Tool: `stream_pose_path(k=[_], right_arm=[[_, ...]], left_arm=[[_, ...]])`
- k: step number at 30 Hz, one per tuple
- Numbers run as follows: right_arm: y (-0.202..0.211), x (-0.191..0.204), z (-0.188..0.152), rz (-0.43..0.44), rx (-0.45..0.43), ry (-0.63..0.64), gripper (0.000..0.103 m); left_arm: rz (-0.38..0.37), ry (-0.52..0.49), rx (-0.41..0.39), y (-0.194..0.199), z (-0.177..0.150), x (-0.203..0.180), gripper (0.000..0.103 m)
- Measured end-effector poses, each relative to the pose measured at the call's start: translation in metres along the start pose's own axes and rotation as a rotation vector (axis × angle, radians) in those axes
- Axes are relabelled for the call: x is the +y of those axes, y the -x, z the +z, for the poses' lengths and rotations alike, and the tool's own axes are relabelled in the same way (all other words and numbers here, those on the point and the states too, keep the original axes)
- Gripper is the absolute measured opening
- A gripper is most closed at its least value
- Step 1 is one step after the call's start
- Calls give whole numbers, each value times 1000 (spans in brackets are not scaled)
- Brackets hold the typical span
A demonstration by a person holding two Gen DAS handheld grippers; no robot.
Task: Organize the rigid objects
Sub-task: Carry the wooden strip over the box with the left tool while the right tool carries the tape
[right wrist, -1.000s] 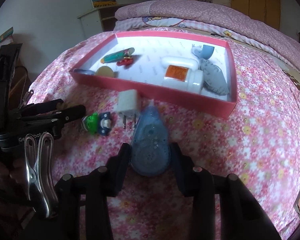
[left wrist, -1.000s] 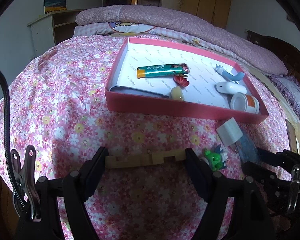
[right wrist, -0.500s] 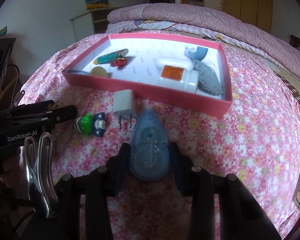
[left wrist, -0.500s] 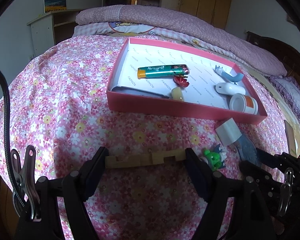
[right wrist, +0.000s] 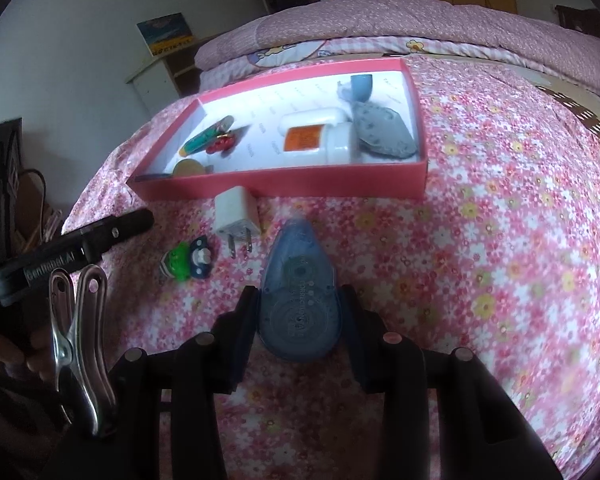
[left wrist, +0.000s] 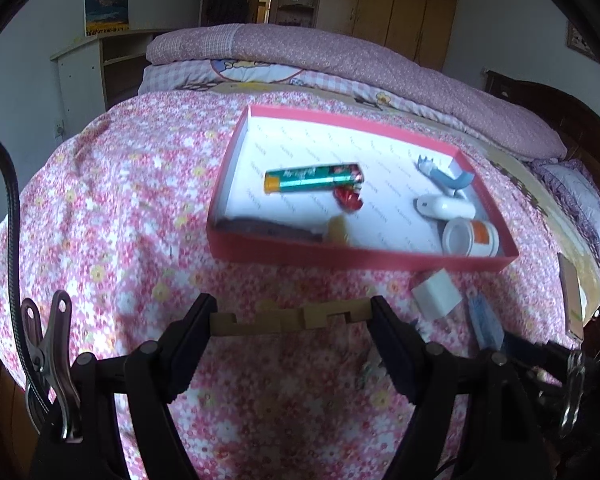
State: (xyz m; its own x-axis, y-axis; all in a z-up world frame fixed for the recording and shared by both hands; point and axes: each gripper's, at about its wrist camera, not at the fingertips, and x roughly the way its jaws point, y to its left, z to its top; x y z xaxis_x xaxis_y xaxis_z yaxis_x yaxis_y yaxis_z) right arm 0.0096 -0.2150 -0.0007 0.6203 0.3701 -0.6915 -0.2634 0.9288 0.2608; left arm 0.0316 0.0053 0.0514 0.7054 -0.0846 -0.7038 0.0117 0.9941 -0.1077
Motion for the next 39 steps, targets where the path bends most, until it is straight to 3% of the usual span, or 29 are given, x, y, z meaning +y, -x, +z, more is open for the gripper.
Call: stream_pose_path(k=[17, 39], right_arm=[[11, -9, 4, 6, -41, -39, 41], [31, -16, 17, -2, -94, -43, 41]], left_arm=[[-11, -34, -40, -20, 52, -15, 80], [20, -73, 1, -68, 61, -22, 81]])
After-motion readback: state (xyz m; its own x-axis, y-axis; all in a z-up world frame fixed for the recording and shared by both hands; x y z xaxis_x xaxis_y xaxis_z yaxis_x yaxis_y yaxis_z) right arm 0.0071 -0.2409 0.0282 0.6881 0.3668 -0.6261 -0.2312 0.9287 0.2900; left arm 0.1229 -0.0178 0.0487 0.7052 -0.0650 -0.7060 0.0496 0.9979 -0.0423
